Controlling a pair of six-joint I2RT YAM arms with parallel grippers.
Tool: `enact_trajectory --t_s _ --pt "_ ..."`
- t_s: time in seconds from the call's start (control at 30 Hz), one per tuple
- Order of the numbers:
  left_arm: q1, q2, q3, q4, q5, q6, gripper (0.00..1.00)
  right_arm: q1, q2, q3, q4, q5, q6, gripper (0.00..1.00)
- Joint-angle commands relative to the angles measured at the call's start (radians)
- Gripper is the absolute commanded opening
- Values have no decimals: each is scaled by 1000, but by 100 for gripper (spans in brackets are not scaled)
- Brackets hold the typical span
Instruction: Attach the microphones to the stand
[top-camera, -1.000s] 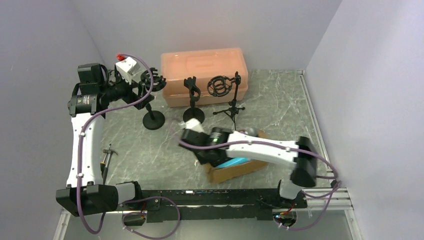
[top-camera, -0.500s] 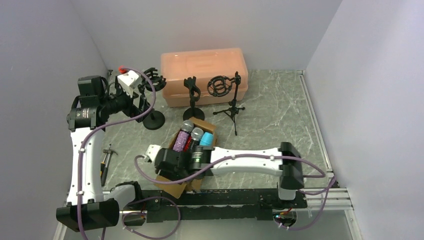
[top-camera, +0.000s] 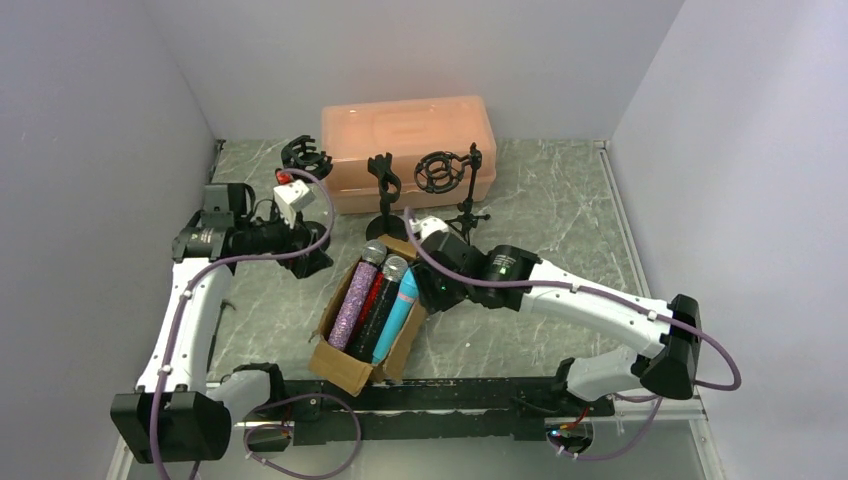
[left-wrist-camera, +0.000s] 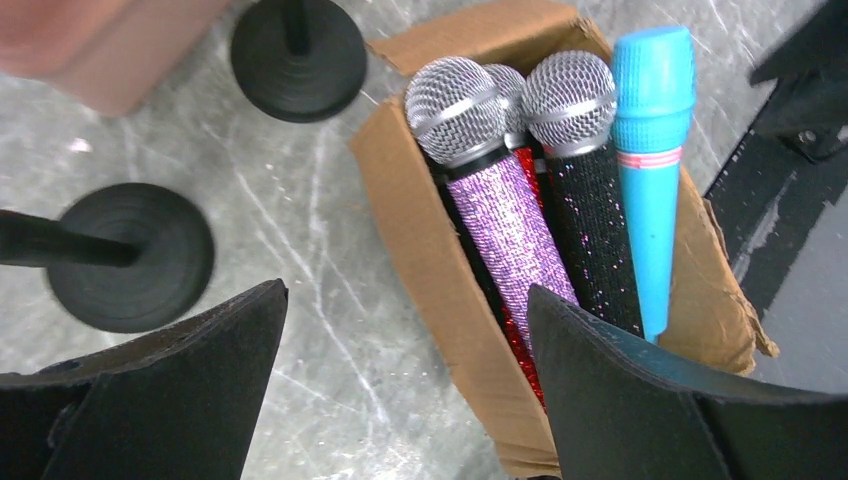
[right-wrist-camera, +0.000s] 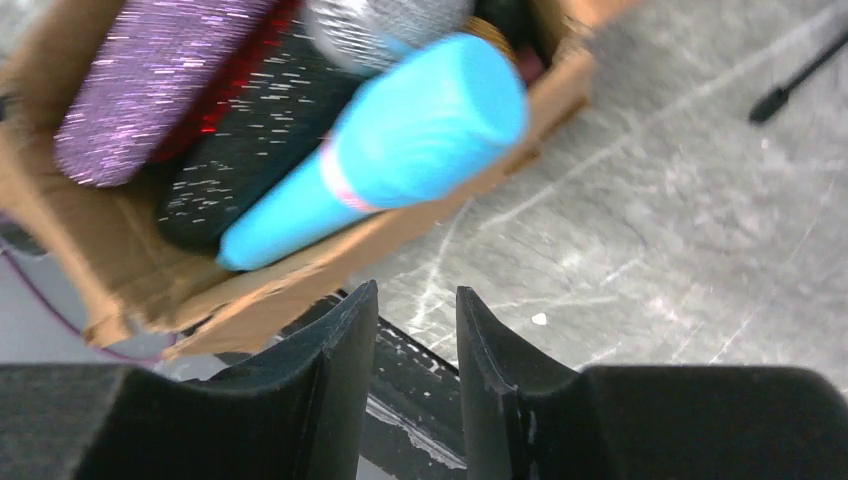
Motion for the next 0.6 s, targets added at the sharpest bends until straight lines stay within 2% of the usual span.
enact_trajectory --t_s 0.0,0.17,0.3,0.57 --pt "-39 -11 -66 68 33 -18 94 -107 -42 -126 92 -127 143 38" --pt "-98 19 -114 75 11 -15 88 -199 -10 -180 221 -257 144 38" --pt "-120 19 -166 93 -16 -16 88 -237 43 -196 312 -312 140 37" --pt "-158 -31 -237 108 -105 -24 83 -265 182 -99 359 -272 98 29"
